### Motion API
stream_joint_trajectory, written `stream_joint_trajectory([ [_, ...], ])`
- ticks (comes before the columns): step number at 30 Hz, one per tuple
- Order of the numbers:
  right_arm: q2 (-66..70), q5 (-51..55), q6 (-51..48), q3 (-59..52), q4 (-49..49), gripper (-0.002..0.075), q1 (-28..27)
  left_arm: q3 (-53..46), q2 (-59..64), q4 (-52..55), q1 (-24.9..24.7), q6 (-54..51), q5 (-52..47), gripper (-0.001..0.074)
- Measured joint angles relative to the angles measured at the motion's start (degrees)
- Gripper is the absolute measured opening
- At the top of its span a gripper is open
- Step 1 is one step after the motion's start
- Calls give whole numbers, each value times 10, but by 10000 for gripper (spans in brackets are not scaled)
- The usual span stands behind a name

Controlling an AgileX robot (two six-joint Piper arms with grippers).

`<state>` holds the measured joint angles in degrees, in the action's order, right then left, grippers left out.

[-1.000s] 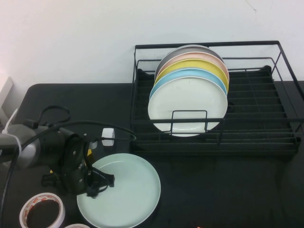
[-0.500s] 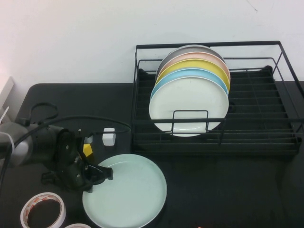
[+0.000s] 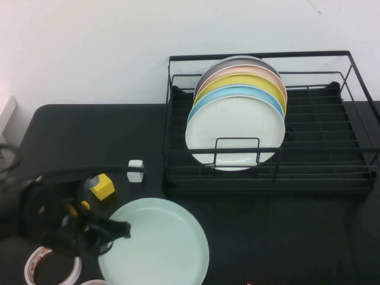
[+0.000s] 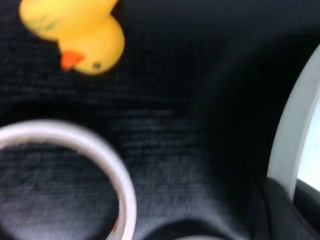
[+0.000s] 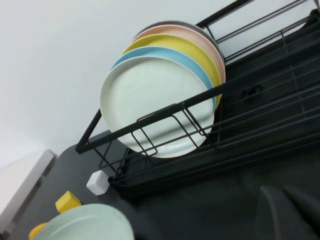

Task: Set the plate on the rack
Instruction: Pick up the plate from the table, then hand over the plate

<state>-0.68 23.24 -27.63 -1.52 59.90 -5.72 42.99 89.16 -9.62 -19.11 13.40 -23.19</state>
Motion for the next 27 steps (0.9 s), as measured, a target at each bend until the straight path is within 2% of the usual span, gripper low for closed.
stream_joint_trajectory([
  [7,0,0,-8,0,0,-2,0,-82,-153,1,0,-1,32,2],
  [17,0,32,-11,4,25,-2,0,-98,-391,1,0,-29,91,2],
  [23,44,80,-28,83,26,-2,0,-98,-459,5,0,-73,126,2],
  [27,145,139,-106,163,29,-2,0,-98,-463,5,0,-83,137,2],
])
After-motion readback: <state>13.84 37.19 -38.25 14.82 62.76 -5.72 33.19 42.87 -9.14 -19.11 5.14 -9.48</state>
